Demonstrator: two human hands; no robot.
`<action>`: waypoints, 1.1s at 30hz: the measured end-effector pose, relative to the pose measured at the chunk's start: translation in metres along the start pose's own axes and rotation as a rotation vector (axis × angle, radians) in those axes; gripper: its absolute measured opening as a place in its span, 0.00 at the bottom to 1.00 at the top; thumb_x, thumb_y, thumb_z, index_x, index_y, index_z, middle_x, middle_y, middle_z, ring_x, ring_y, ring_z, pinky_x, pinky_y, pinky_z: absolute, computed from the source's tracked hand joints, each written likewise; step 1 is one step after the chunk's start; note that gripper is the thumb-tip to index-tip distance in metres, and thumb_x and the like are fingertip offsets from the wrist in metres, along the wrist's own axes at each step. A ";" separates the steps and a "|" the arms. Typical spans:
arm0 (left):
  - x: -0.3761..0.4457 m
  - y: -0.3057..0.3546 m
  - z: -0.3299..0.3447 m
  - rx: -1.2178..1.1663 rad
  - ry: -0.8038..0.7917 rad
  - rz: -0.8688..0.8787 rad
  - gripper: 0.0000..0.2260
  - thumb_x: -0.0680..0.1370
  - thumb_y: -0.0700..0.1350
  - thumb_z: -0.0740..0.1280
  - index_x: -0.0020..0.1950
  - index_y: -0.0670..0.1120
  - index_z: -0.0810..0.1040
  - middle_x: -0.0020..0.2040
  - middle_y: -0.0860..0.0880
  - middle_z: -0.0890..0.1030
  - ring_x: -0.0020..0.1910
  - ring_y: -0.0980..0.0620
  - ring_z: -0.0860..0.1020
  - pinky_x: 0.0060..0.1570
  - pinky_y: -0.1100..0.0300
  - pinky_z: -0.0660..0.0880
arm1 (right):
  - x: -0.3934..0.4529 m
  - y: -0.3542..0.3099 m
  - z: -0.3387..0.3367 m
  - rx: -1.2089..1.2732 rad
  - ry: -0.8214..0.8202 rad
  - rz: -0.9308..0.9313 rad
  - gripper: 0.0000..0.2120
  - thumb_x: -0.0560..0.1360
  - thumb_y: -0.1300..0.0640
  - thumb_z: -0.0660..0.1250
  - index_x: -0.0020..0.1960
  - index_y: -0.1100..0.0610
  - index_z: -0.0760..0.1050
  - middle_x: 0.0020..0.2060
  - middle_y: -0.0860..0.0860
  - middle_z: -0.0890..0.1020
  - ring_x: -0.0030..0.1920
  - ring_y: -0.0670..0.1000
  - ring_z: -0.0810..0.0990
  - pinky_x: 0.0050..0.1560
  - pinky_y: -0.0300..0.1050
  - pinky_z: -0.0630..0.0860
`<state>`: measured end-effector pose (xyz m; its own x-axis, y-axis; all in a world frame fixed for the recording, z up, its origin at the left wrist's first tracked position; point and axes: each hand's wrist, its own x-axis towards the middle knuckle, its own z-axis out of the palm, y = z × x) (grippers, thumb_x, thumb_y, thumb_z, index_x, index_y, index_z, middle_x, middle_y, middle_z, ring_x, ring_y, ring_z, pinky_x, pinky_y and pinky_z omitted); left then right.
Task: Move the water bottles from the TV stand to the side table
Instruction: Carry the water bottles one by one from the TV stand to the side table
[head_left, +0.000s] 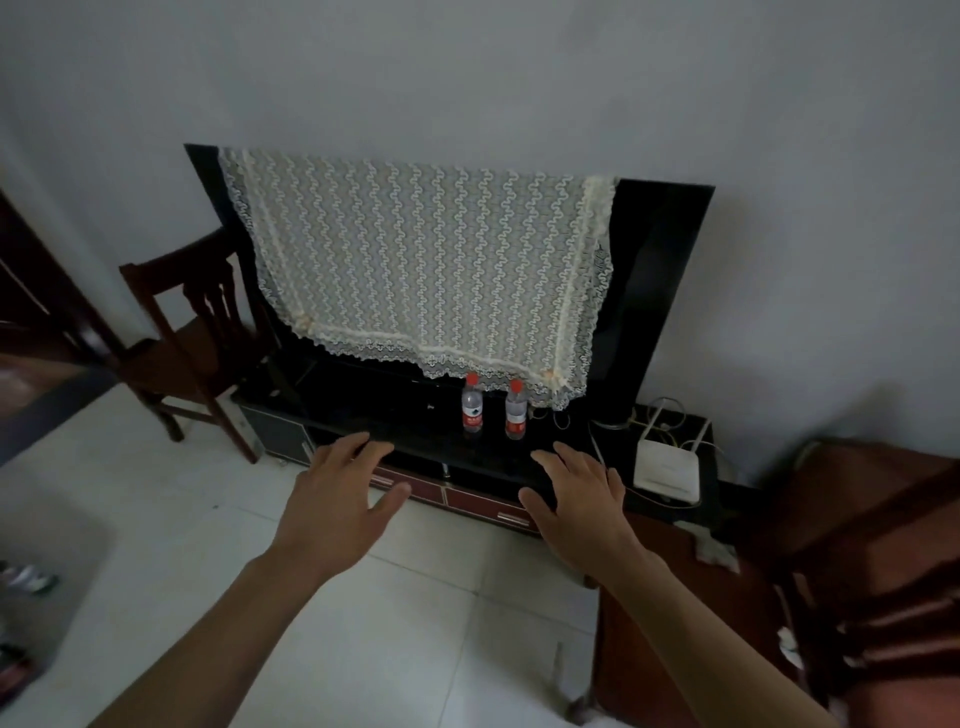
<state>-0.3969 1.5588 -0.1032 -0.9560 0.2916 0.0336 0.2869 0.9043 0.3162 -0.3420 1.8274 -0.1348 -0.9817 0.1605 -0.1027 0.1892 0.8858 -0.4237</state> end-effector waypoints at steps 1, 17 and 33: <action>0.009 -0.001 0.003 -0.014 -0.013 0.000 0.28 0.77 0.63 0.61 0.74 0.51 0.70 0.75 0.48 0.68 0.73 0.45 0.65 0.69 0.47 0.69 | 0.010 0.001 0.002 0.002 -0.012 0.014 0.28 0.80 0.39 0.54 0.78 0.46 0.57 0.79 0.50 0.56 0.79 0.55 0.50 0.77 0.63 0.44; 0.164 -0.068 0.050 -0.197 -0.183 0.123 0.26 0.80 0.60 0.63 0.75 0.50 0.68 0.75 0.48 0.66 0.73 0.46 0.65 0.70 0.51 0.68 | 0.133 -0.032 0.026 -0.043 0.049 0.215 0.28 0.79 0.37 0.55 0.77 0.45 0.59 0.78 0.50 0.59 0.78 0.54 0.55 0.75 0.64 0.53; 0.302 -0.171 0.060 -0.291 -0.273 0.215 0.26 0.80 0.60 0.63 0.75 0.51 0.68 0.75 0.49 0.67 0.73 0.46 0.65 0.70 0.49 0.68 | 0.251 -0.105 0.063 -0.040 0.027 0.354 0.28 0.79 0.37 0.56 0.76 0.44 0.60 0.78 0.49 0.59 0.77 0.53 0.56 0.75 0.61 0.53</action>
<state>-0.7312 1.5111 -0.2044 -0.8141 0.5699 -0.1113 0.4105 0.7004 0.5839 -0.6073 1.7472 -0.1726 -0.8557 0.4714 -0.2132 0.5173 0.7894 -0.3307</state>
